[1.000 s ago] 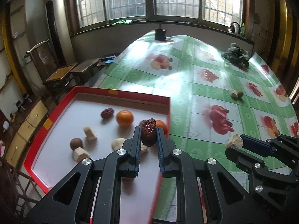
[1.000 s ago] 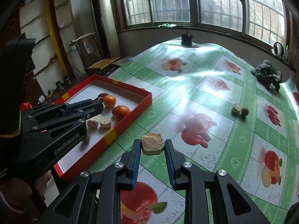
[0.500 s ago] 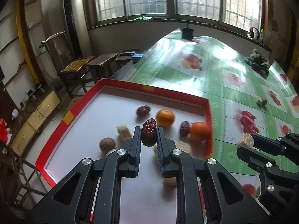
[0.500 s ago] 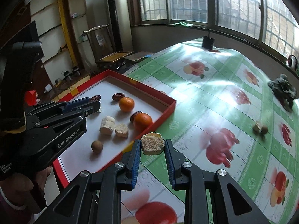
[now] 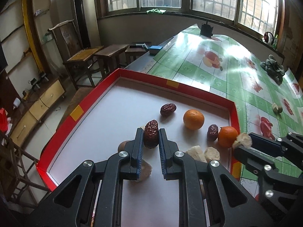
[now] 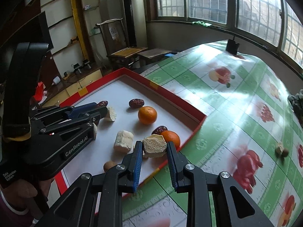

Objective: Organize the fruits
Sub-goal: 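Carry the date and pale chunk into the tray and open both tools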

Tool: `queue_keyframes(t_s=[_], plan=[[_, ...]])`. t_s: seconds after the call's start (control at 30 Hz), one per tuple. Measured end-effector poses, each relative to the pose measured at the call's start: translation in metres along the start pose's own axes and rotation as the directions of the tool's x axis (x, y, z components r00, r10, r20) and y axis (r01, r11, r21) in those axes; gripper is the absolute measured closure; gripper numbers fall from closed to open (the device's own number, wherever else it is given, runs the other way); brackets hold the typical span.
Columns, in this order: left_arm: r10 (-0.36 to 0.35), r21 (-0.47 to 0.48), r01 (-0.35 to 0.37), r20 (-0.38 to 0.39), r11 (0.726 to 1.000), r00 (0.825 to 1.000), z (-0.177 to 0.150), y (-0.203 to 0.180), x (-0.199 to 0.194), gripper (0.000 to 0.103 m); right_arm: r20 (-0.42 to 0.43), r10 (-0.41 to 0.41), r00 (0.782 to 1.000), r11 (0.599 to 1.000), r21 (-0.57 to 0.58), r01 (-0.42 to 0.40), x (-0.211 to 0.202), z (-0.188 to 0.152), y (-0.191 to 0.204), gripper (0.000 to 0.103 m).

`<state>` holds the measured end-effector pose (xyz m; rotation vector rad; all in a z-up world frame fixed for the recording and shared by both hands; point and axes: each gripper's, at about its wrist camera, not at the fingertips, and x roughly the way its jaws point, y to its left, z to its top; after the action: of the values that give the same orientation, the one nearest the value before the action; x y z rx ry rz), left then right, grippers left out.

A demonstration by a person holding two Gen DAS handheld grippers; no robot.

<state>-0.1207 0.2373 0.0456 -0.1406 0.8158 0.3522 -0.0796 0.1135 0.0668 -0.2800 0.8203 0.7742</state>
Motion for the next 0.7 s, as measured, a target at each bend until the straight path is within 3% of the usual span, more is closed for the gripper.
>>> queue_keyframes(t_s=[0.57, 0.7], plan=[[-0.014, -0.028, 0.013, -0.056, 1.0, 0.998, 0.003, 0.005, 0.01, 0.088, -0.036, 0.062, 0.997, 0.998, -0.025, -0.063, 0.041, 0.019, 0.007, 0.078], [-0.007, -0.03, 0.005, -0.072, 1.0, 0.997, 0.003, 0.007, 0.012, 0.086, -0.029, 0.075, 0.997, 0.997, -0.027, -0.076, 0.044, 0.018, 0.007, 0.074]])
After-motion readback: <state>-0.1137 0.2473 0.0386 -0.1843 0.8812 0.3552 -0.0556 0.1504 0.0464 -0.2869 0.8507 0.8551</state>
